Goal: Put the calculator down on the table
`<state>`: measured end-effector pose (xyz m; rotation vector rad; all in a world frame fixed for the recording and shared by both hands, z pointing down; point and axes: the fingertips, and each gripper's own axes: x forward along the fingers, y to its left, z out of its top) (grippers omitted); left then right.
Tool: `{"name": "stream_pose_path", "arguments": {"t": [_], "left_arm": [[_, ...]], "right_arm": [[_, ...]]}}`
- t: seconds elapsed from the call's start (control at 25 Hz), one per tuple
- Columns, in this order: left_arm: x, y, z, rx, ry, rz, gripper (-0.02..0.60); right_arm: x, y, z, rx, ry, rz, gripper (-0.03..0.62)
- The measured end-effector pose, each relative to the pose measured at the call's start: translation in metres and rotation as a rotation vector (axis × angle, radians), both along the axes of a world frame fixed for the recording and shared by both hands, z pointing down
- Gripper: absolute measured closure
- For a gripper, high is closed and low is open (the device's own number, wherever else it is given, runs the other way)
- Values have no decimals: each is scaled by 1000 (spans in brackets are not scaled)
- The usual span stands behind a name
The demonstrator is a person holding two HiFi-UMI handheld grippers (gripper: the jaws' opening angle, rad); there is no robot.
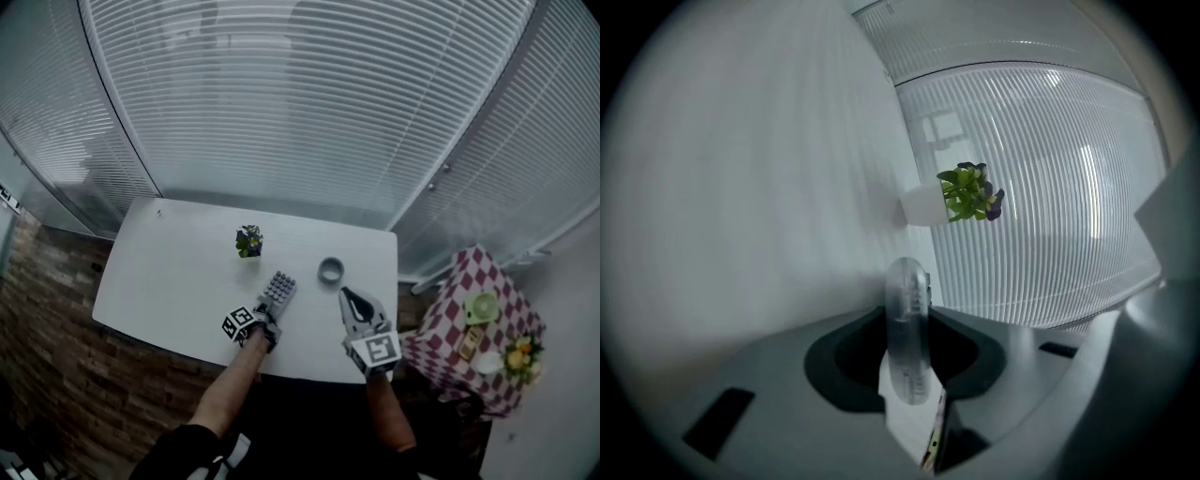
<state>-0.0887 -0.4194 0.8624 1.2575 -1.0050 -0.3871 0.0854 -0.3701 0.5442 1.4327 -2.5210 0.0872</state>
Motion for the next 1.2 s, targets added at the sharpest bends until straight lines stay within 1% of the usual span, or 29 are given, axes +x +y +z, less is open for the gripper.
{"name": "stream_pose_path", "arguments": {"t": [0.24, 0.32, 0.4, 0.48, 0.52, 0.56, 0.64, 0.72, 0.88, 1.04, 1.2], "left_arm": [[-1, 2, 8, -44, -12, -3, 471], [0, 5, 9, -84, -37, 4, 471], [-2, 10, 9, -149, -57, -4, 465], [-4, 9, 7, -194, -81, -2, 437], [-2, 8, 4, -209, -88, 7, 412], [0, 9, 3, -226, -87, 21, 374], [6, 12, 1, -258, -74, 48, 345], [7, 15, 0, -267, -78, 59, 341], [2, 21, 2, -281, -111, 43, 341], [-7, 30, 1, -280, -142, 60, 340], [-14, 40, -1, -279, -138, 24, 336]], "right_arm": [[-7, 4, -5, 20, 22, -24, 588], [-10, 8, -5, 22, 50, -34, 588], [-19, 11, -11, 59, 69, -59, 588], [-27, 10, -16, 84, 67, -82, 588], [-30, 10, -18, 85, 64, -87, 588], [-31, 11, -19, 80, 59, -89, 588], [-34, 14, -21, 69, 49, -92, 588], [-35, 17, -22, 67, 45, -99, 588], [-33, 16, -23, 71, 47, -88, 588], [-32, 14, -21, 64, 33, -84, 588], [-33, 14, -19, 61, 32, -97, 588]]}}
